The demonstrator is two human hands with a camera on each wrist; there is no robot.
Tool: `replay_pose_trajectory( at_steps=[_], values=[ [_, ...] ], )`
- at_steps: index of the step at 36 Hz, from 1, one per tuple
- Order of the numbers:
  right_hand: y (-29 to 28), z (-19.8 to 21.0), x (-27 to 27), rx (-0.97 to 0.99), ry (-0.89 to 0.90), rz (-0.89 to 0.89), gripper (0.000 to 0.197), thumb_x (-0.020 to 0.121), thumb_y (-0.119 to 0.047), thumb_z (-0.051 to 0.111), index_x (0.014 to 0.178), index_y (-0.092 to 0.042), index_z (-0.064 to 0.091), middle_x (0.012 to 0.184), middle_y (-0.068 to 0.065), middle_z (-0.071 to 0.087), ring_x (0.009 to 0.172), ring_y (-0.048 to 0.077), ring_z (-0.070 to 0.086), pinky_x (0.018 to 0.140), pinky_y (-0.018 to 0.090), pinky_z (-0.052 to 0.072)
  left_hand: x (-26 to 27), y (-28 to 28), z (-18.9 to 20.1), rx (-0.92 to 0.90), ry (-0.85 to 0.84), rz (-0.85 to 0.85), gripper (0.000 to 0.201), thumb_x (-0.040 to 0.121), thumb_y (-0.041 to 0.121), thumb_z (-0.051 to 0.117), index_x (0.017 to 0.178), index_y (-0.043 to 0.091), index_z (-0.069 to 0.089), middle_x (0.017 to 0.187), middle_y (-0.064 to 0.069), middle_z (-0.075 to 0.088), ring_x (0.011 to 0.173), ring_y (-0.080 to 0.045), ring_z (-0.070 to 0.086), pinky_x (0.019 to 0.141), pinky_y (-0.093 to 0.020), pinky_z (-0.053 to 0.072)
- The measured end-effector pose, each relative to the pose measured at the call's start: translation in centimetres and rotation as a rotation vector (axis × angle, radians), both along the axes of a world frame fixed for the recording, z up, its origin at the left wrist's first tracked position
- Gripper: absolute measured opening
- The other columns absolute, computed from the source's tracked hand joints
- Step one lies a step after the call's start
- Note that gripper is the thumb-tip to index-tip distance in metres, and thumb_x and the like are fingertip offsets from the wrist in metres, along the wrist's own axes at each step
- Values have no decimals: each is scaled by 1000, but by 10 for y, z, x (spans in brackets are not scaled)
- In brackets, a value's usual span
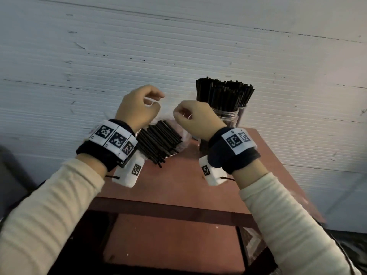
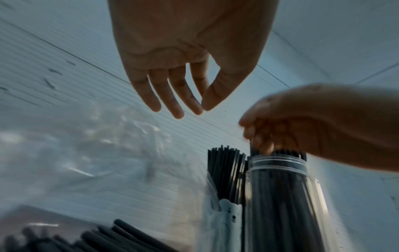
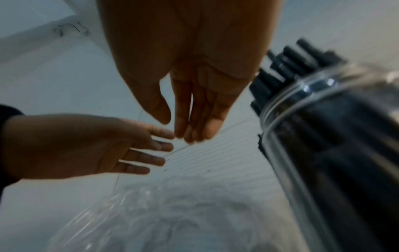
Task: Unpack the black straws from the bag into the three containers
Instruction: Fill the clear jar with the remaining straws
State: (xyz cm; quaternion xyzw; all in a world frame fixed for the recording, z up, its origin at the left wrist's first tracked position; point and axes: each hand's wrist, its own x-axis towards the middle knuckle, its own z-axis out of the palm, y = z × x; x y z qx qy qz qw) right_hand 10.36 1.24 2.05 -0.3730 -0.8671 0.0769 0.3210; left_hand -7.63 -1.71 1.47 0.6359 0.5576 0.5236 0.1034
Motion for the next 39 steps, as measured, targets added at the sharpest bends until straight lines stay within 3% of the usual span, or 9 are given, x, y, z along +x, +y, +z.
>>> replay_pose_trajectory(
  at_steps=[3,7,13,19,23,27,31,33,39],
  values=[
    [4,-16,-20,-188,-258,-25,30,96,-32,52,110,-10,67,106,7,68,98,23,60,86,32,46,-19,-5,-2,-143,130,37,27,83,18,62,100,39,64,116,10,62,112,-16,56,92,-36,47],
    [15,-33,-43,-371,-486,-34,44,98,-40,48,134,-14,54,130,7,59,117,23,54,96,29,40,-35,-12,-7,-362,292,-68,37,88,10,62,119,30,63,139,1,52,133,-17,43,93,-26,32],
    [37,-51,-62,-424,-568,-109,66,91,-55,53,147,-24,36,148,4,44,134,24,42,108,34,32,-42,-14,-16,-367,245,-111,48,86,-5,59,121,28,63,141,4,52,135,-14,42,93,-23,31],
    [36,-55,-74,-474,-591,-60,71,88,-55,59,146,-24,35,144,6,47,129,24,46,100,30,34,-44,-7,-17,-332,172,-99,52,82,-10,58,112,32,66,140,5,54,133,-10,44,86,-22,38],
    [38,-57,-81,-493,-603,-23,73,86,-53,63,146,-25,34,142,6,48,128,25,48,104,34,37,-47,-4,-19,-344,163,-107,52,81,-10,60,110,34,66,141,3,53,135,-10,43,80,-16,39],
    [40,-59,-81,-505,-583,1,72,86,-48,66,146,-31,31,140,5,49,126,26,49,101,34,38,-50,-4,-21,-355,192,-115,47,84,-7,64,115,28,65,140,4,53,133,-12,45,90,-20,35],
    [41,-61,-85,-491,-614,30,68,87,-38,66,145,-33,32,136,6,52,120,28,53,101,37,42,-53,-4,-22,-357,207,-112,46,84,-6,65,115,27,65,140,4,54,132,-13,46,92,-21,34],
    [41,-62,-87,-473,-640,37,64,87,-30,65,143,-33,35,131,8,56,115,29,56,100,41,44,-55,-4,-22,-349,213,-110,47,83,-7,65,115,27,65,139,4,55,131,-13,47,93,-20,34],
    [40,-63,-91,-415,-624,94,46,87,-16,62,132,-26,52,120,8,61,108,26,58,97,38,45,-58,-2,-21,-337,220,-106,48,82,-7,64,116,28,66,138,6,56,131,-11,47,94,-20,35]
  ],
)
